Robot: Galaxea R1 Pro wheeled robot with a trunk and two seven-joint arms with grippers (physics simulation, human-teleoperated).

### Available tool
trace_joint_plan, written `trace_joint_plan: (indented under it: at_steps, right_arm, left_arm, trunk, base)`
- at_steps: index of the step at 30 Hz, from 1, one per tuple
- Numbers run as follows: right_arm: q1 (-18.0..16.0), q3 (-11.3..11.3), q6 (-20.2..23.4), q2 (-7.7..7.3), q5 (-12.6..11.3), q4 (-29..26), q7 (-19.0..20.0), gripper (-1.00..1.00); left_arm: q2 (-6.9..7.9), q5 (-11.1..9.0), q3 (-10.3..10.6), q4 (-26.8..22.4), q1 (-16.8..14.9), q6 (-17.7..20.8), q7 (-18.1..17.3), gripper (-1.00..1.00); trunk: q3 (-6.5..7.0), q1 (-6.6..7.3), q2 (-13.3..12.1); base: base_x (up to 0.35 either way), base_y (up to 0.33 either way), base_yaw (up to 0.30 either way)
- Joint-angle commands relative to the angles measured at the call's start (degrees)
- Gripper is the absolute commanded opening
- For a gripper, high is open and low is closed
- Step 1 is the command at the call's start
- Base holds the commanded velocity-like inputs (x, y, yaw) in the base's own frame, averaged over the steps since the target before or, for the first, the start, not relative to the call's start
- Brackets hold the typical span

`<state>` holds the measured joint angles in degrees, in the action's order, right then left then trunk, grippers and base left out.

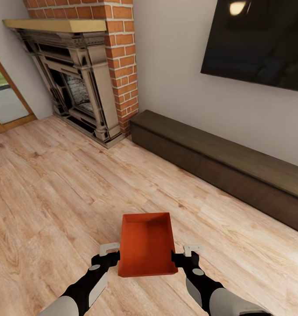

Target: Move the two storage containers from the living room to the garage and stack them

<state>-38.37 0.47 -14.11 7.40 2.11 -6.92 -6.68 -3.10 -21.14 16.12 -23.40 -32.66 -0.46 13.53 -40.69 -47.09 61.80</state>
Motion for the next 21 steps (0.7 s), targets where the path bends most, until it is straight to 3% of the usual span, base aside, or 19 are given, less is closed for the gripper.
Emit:
trace_joint_plan:
  at_steps: [1, 21]
  right_arm:
    - [0.0, 0.1, -0.2, 0.02, 0.2, 0.1, -0.3, 1.0]
    - [0.0, 0.1, -0.2, 0.02, 0.2, 0.1, -0.3, 1.0]
  left_arm:
    - [0.05, -0.5, 0.5, 0.0, 0.0, 0.0, 0.4, 1.0]
    - [0.02, -0.4, 0.5, -0.3, 0.0, 0.0, 0.4, 1.0]
  trunk:
    - [-0.22, -0.23, 0.4]
    - [-3.81, -4.62, 8.5]
  base:
    - [0.0, 0.0, 0.0]
    - [0.0, 0.0, 0.0]
